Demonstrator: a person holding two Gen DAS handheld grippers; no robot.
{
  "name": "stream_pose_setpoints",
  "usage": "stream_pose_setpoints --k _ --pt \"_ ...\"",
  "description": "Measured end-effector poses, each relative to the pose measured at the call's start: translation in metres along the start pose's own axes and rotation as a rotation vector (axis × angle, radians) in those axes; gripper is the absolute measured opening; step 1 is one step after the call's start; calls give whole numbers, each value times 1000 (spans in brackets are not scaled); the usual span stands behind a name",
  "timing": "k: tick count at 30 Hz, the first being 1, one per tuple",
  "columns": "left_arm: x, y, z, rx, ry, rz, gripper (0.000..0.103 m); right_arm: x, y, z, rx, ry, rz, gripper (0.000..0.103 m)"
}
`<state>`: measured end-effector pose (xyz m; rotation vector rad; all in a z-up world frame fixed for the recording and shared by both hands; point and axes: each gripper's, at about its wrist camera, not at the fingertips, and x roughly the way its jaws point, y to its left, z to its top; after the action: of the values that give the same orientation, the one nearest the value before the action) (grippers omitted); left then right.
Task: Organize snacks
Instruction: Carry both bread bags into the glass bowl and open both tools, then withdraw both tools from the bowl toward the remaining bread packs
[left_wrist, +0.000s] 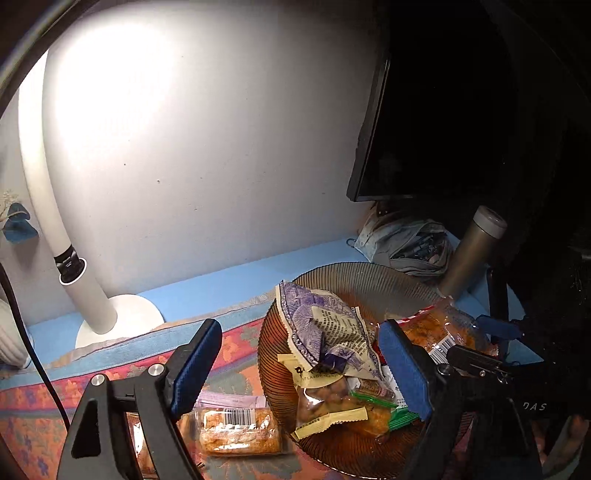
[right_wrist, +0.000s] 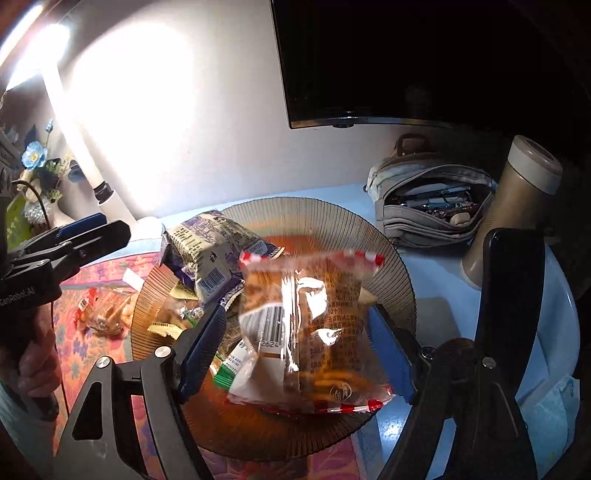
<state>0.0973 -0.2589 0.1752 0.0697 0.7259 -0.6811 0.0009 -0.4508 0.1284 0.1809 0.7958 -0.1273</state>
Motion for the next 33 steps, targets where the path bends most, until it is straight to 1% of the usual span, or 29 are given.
stream_pose_setpoints --k 4,8,15,21,27,33 --pt "-31 26 -9 -21 -33 47 85 -11 6 6 -3 -20 -9 78" --pt "-68 57 -21 -45 -66 99 85 -26 20 5 -11 -38 45 78" --pt "-133 109 -36 -106 -127 190 85 -45 74 2 -83 -62 126 78" --pt "-174 144 -52 -153 -168 234 85 -57 120 1 -189 -77 147 78" --pt "-184 170 -65 -200 -167 232 85 -59 150 -5 -267 -77 140 79" --pt "-166 184 -78 -219 -125 211 85 -50 172 -14 -300 -36 153 79"
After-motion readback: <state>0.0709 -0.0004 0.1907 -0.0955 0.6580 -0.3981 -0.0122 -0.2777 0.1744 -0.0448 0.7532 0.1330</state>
